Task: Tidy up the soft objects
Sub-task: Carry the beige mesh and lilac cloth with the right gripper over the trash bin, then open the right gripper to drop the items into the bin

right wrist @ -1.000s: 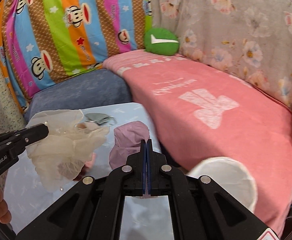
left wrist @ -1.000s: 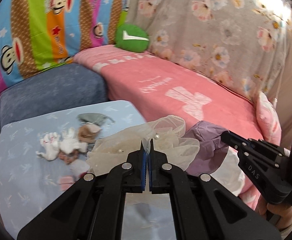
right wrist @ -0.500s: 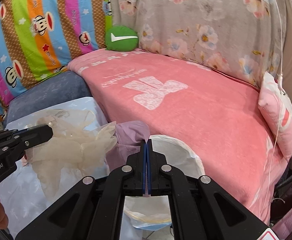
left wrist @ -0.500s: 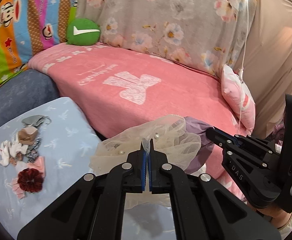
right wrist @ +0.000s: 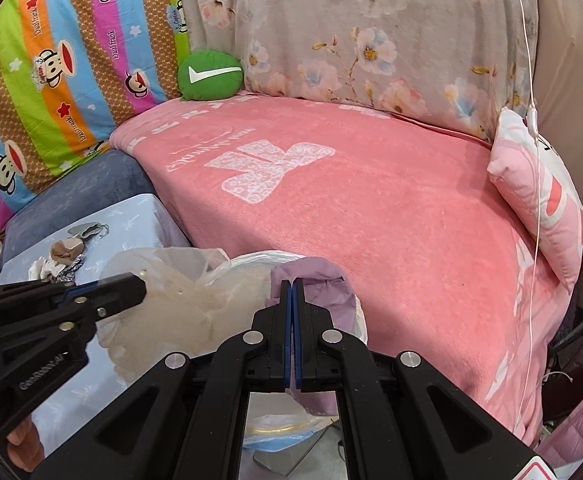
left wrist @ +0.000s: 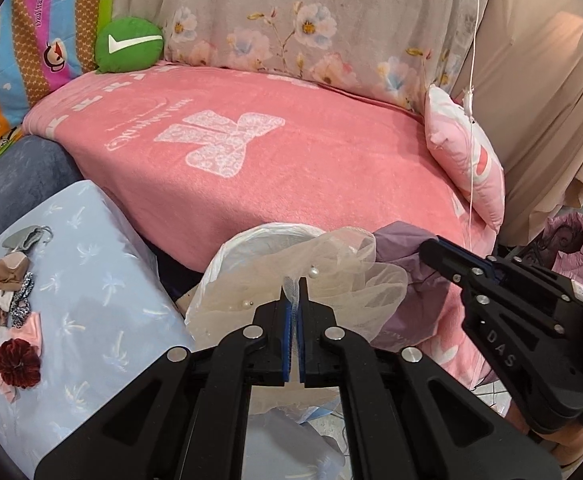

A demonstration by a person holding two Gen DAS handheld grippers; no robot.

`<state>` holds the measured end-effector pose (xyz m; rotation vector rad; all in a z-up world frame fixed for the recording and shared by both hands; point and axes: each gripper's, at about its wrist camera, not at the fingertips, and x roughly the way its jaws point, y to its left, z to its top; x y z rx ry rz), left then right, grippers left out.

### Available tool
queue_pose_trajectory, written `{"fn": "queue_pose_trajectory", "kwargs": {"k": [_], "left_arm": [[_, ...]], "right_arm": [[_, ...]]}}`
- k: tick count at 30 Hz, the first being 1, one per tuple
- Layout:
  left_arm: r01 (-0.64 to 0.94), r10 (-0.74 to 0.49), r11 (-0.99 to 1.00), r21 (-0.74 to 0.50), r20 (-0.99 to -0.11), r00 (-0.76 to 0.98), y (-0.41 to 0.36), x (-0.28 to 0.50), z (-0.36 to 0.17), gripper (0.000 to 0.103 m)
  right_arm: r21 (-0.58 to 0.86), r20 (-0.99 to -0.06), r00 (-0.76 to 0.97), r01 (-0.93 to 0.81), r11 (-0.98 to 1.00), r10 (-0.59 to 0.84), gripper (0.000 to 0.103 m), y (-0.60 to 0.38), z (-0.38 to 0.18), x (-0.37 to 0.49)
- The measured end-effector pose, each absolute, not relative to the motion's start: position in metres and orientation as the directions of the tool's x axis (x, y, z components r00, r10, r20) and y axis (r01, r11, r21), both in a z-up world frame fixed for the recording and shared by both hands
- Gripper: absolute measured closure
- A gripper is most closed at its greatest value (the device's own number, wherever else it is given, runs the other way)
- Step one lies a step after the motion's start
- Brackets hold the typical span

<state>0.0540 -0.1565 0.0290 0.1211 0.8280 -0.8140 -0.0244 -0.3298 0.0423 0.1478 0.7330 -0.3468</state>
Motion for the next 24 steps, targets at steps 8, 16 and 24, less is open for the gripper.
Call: {"fn": "queue_pose_trajectory", "kwargs": {"k": [8, 16, 24], "left_arm": [[0.648, -0.541, 0.736, -0.199, -0.748, 0.385, -0.162, 0.065, 0.01, 0.096], [0.587, -0.512, 0.786, -0.194, -0.737, 0.441, -0.145, 0.075, 0.008, 0.043], [0.552, -0.494, 0.811, -0.193, -0.732, 0.47, -0.125, 0.082, 0.006, 0.043]], "right_arm": [[0.024, -0.688, 0.685, 0.354, 0.935, -0.241, 0.101, -0.331, 0.034, -0.017], [0.017, -0.677, 0.695, 0.343, 0.939, -0.242, 0.08, -0.322, 0.035, -0.008], [0.023, -0.674, 0.704, 0.323, 0.946, -0.224, 0.066, -0.305, 0.035, -0.003]]}}
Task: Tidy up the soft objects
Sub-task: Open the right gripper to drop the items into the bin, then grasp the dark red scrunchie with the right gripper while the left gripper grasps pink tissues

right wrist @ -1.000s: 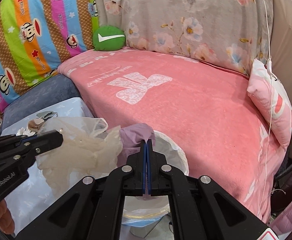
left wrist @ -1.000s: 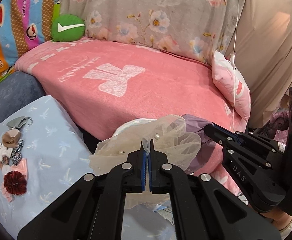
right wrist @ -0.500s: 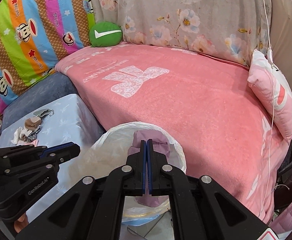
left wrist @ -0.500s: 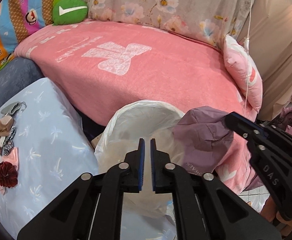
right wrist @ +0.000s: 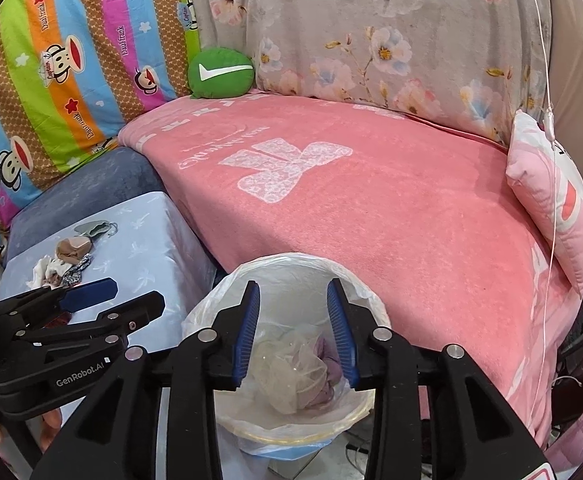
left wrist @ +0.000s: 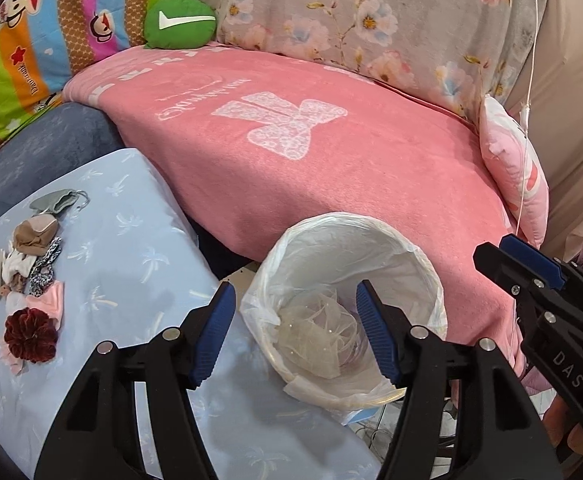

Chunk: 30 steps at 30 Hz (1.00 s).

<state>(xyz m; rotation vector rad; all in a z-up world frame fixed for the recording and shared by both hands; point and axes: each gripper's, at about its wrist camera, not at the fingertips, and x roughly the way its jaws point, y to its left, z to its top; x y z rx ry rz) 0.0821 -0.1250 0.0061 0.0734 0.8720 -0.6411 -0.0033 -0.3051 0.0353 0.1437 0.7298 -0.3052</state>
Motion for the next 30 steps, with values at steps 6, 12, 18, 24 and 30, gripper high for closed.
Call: {"fn": "queue_pose_trajectory", "kwargs": {"k": [6, 12, 18, 24, 30], "left_arm": [[0.5, -0.451, 0.848, -0.175, -0.734, 0.508, -0.099, 0.086, 0.001, 0.043], [0.417, -0.4, 0.892, -0.176, -0.738, 0.543, -0.061, 0.094, -0.006, 0.033], [0.333, -0.341, 0.928, -0.167, -0.739, 0.58, -0.02, 0.102, -0.011, 0.031], [0.265, -0.286, 0.953, -0.15, -0.738, 0.611, 0.021, 0.107, -0.015, 0.031], [0.204, -0.237, 0.969, -0.137, -0.743, 0.626, 0.059, 0.112, -0.023, 0.031]], "right_arm": [[0.021, -0.689, 0.7, 0.277, 0.961, -0.187, 0.064, -0.277, 0.028, 0.005], [0.026, -0.702, 0.699, 0.215, 0.976, -0.135, 0.062, -0.24, 0.021, 0.015], [0.032, -0.715, 0.694, 0.155, 0.987, -0.086, 0.061, -0.204, 0.015, 0.026], [0.034, -0.728, 0.684, 0.101, 0.994, -0.044, 0.061, -0.165, 0.01, 0.041], [0.04, -0.744, 0.668, 0.043, 0.998, 0.001, 0.061, -0.123, 0.002, 0.055]]}}
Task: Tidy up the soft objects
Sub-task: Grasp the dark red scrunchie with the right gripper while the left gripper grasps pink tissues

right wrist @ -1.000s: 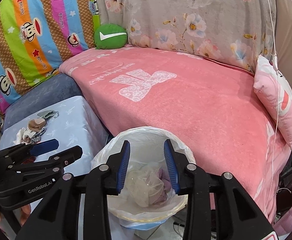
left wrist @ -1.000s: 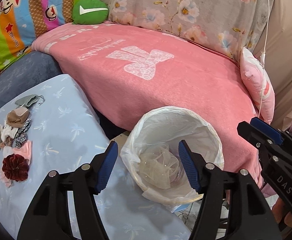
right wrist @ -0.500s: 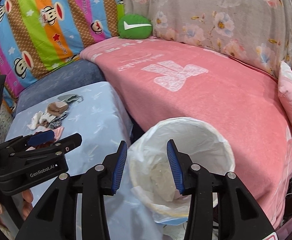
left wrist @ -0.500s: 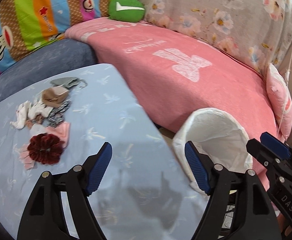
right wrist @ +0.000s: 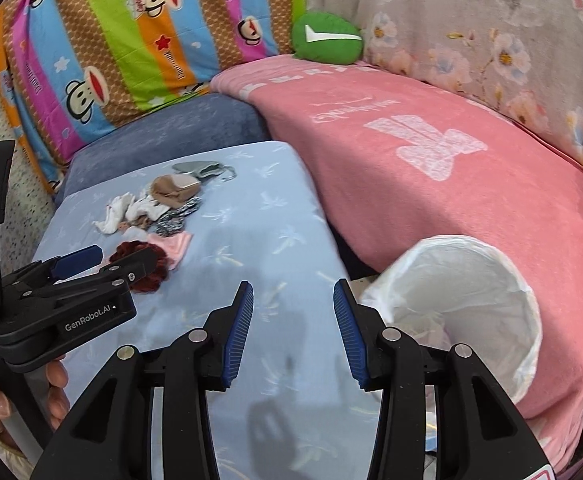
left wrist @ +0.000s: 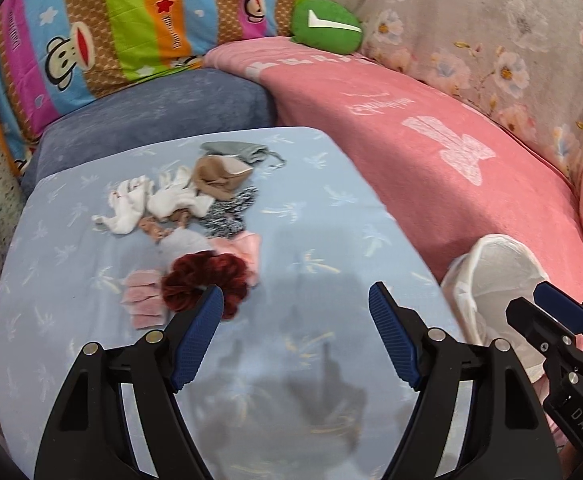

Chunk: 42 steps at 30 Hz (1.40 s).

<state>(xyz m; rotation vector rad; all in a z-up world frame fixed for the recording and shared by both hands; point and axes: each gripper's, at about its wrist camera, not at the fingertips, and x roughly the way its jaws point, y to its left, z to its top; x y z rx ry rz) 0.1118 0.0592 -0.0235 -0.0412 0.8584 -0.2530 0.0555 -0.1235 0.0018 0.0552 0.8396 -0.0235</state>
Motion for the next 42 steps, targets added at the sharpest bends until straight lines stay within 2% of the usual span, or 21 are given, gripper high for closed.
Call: {"fn": "queue_pose_trajectory", "kwargs": {"k": [6, 17, 30, 35, 39, 40, 42], "left_arm": [[0.12, -0.19, 0.982, -0.148, -0.759, 0.622, 0.103, 0.119, -0.038, 0.023], [0.015, -0.138, 0.987, -0.159, -0.804, 0.579, 0.164, 0.136, -0.073, 0.023], [0.016, -0.167, 0.982, -0.187, -0.834, 0.525, 0.192, 0.16, -0.106, 0.024], [0.029, -0.204, 0.975, -0.218, -0.845, 0.494, 0.195, 0.169, -0.116, 0.032], [0.046, -0.222, 0.972, -0.229, -0.845, 0.486, 0.194, 0.171, -0.12, 0.039], [0.055, -0.228, 0.971, -0.231, -0.843, 0.486, 0.194, 0.171, -0.12, 0.042], [0.068, -0.248, 0.967, -0.246, -0.84, 0.483, 0.192, 0.172, -0.119, 0.057]], "right_arm": [[0.045, -0.764, 0.643, -0.016, 0.999, 0.044, 0.061, -0.081, -0.012, 0.074], [0.072, -0.802, 0.59, -0.065, 0.995, 0.097, 0.061, -0.025, -0.046, 0.117], [0.145, -0.843, 0.515, -0.064, 0.987, 0.157, 0.062, 0.012, -0.091, 0.173], [0.148, -0.853, 0.496, -0.067, 0.987, 0.162, 0.069, 0.022, -0.104, 0.188], [0.161, -0.862, 0.476, -0.067, 0.985, 0.174, 0.088, 0.024, -0.115, 0.193], [0.161, -0.86, 0.48, -0.065, 0.985, 0.173, 0.09, 0.024, -0.115, 0.193], [0.163, -0.858, 0.483, -0.065, 0.985, 0.174, 0.093, 0.024, -0.115, 0.192]]}}
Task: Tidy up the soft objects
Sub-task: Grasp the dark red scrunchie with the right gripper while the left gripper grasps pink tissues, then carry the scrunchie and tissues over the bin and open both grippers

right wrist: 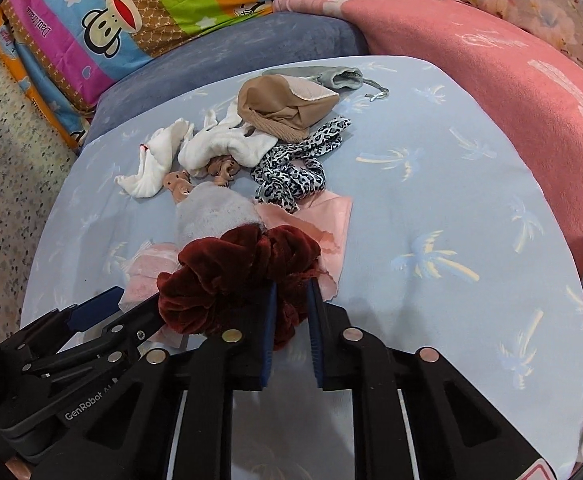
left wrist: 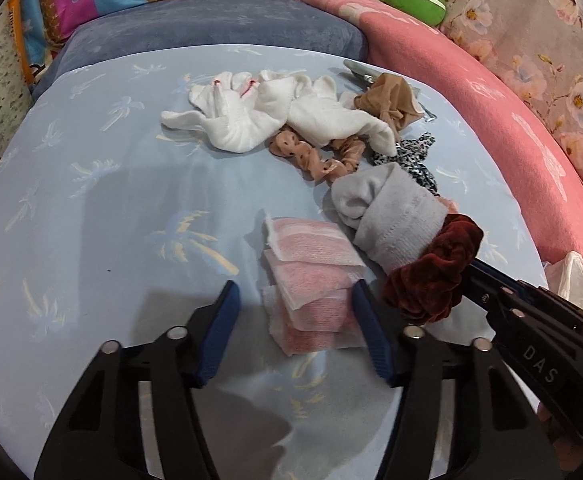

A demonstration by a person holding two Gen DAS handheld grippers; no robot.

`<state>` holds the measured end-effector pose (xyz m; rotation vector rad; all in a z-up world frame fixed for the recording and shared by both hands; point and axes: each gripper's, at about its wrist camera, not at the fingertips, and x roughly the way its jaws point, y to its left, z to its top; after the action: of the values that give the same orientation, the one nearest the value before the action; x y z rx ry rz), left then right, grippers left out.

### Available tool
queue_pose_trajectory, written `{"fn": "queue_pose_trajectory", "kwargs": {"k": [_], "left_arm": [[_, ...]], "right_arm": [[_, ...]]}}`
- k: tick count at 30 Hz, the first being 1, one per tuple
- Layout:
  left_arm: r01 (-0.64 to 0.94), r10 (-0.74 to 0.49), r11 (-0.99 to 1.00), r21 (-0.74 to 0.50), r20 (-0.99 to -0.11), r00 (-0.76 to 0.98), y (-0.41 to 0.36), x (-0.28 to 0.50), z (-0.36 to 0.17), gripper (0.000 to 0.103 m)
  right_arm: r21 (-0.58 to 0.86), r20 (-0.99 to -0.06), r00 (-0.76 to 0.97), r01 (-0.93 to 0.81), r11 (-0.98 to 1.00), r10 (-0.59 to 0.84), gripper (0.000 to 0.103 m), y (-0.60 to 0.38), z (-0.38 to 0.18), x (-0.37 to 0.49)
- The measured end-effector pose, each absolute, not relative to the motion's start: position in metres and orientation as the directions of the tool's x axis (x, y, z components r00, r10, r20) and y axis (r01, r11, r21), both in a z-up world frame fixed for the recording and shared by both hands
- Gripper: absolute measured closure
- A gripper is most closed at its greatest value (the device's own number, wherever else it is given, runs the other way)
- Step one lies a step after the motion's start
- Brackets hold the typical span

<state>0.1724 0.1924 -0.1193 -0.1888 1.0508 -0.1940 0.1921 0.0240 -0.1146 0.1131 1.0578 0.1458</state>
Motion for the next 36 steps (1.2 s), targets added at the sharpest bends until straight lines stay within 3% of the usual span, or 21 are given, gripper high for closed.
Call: {"fn": "queue_pose_trajectory", "kwargs": {"k": [3, 6, 23, 36], "left_arm": [[0.087, -0.297, 0.953, -0.291, -0.836, 0.462, 0.19, 0.175, -0.119, 0.079], [0.092, -0.299, 0.953, -0.29, -0.831, 0.47, 0.187, 0.173, -0.113, 0.086], [0.185, -0.318, 0.948, -0.259, -0.747, 0.584, 0.146, 0.145, -0.038, 0.088], [0.339, -0.395, 0.915, -0.22, -0.665, 0.634, 0.07, 0.111, 0.018, 0.088]], "right_arm": [[0.167, -0.856, 0.486, -0.064, 0.984, 0.177, 0.096, 0.023, -0.111, 0.19], [0.168, -0.847, 0.501, -0.065, 0.984, 0.178, 0.096, 0.021, -0.103, 0.185], [0.202, -0.736, 0.653, -0.039, 0.979, 0.178, 0.097, -0.024, -0.01, 0.138], [0.208, -0.648, 0.756, 0.051, 0.977, 0.098, 0.097, -0.099, 0.05, 0.086]]}}
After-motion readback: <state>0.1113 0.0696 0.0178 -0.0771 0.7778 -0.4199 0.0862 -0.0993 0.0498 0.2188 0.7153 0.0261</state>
